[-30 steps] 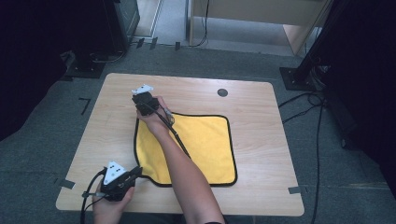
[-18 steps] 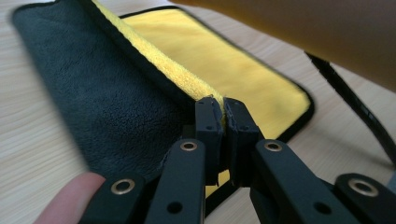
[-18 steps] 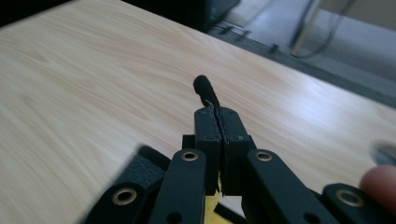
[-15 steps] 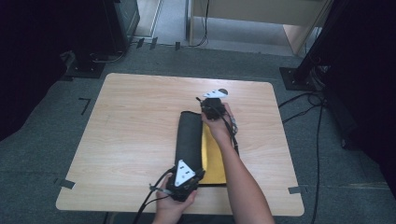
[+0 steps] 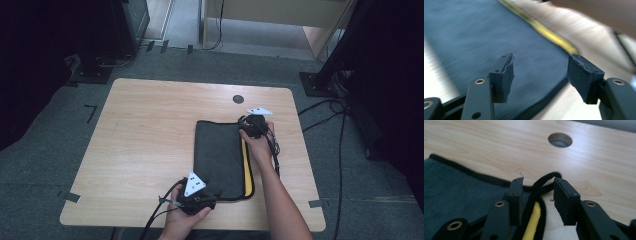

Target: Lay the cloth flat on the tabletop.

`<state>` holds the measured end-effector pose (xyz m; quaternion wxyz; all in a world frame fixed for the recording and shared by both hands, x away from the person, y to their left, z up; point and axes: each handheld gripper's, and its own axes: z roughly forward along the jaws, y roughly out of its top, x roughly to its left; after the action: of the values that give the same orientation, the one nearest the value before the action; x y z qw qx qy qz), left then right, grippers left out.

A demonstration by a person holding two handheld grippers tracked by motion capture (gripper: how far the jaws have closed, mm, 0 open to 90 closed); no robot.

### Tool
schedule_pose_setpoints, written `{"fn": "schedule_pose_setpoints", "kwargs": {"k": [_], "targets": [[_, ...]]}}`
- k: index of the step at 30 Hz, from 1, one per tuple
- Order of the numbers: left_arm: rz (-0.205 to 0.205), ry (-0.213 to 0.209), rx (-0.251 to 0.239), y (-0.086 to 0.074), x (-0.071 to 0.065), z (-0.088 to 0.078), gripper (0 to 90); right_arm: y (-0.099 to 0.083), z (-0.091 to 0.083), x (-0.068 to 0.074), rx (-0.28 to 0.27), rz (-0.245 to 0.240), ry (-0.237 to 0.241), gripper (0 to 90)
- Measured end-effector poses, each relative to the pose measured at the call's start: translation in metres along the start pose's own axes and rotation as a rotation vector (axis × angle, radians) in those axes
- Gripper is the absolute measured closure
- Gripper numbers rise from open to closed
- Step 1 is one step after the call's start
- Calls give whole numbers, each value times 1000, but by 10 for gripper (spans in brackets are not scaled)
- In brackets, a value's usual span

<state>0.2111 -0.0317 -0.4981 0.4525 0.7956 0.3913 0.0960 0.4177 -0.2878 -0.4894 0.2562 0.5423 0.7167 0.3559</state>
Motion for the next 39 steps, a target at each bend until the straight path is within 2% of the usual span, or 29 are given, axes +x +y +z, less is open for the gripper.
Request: {"fn": "schedule_pose_setpoints", "kwargs": {"k": [2,3,4,5,7,8,9,11,13,14,16,17,18,19,20,21,22,24,26,28,29,30,32,33,34,35,38,39], "targets": [[-1,13,13,-1,3,1,402,-4,-1,3,6,5,13,573],[12,45,67,-5,9,4,403,-12,0,10,25,-2,32,546],[12,45,67,-5,9,4,403,-12,0,10,25,-2,32,546],[19,62,110,-9,11,9,403,-19,4,17,62,-20,31,514],[29,68,111,-10,10,8,421,-26,8,24,80,-52,11,522],[74,130,130,-10,6,8,435,-28,8,26,63,-43,4,521],[74,130,130,-10,6,8,443,-28,9,26,62,-27,4,521],[98,165,141,-11,6,8,454,-27,11,26,61,7,4,521],[104,178,144,-12,7,8,457,-27,13,26,53,13,2,521],[108,185,150,-11,10,6,457,-27,14,28,50,22,-3,525],[105,231,157,-11,21,1,454,-21,21,39,49,29,-17,532],[105,231,157,-11,21,1,451,-21,21,39,49,29,-17,532],[90,259,160,-11,35,-5,449,-16,29,50,46,34,-21,533],[75,273,160,-11,42,-9,446,-14,32,55,47,38,-23,535],[75,273,160,-11,42,-9,445,-11,36,61,44,37,-20,535],[43,280,159,-12,58,-15,445,-8,40,67,44,35,-21,535],[33,282,157,-13,63,-18,445,-5,43,73,43,35,-15,533],[36,260,152,-14,67,-21,440,-1,48,79,48,37,-2,526],[48,254,150,-15,67,-22,406,0,47,79,51,60,7,513],[27,200,128,-17,70,-29,363,-2,41,74,41,105,33,516],[19,184,118,-18,71,-32,354,-3,35,72,36,110,32,530],[15,170,104,-18,74,-37,354,-6,27,71,31,100,29,546],[19,157,92,-19,78,-42,353,-12,8,71,22,50,42,580],[19,157,92,-19,78,-42,350,-12,8,71,22,50,42,580],[19,146,88,-19,82,-45,345,-16,-2,71,17,16,43,599],[17,132,86,-20,85,-48,340,-26,-25,72,4,-17,61,639],[8,98,56,-24,100,-59,338,-46,-56,77,4,-39,84,680],[8,98,56,-24,100,-59,339,-46,-56,77,4,-39,84,680]]}}
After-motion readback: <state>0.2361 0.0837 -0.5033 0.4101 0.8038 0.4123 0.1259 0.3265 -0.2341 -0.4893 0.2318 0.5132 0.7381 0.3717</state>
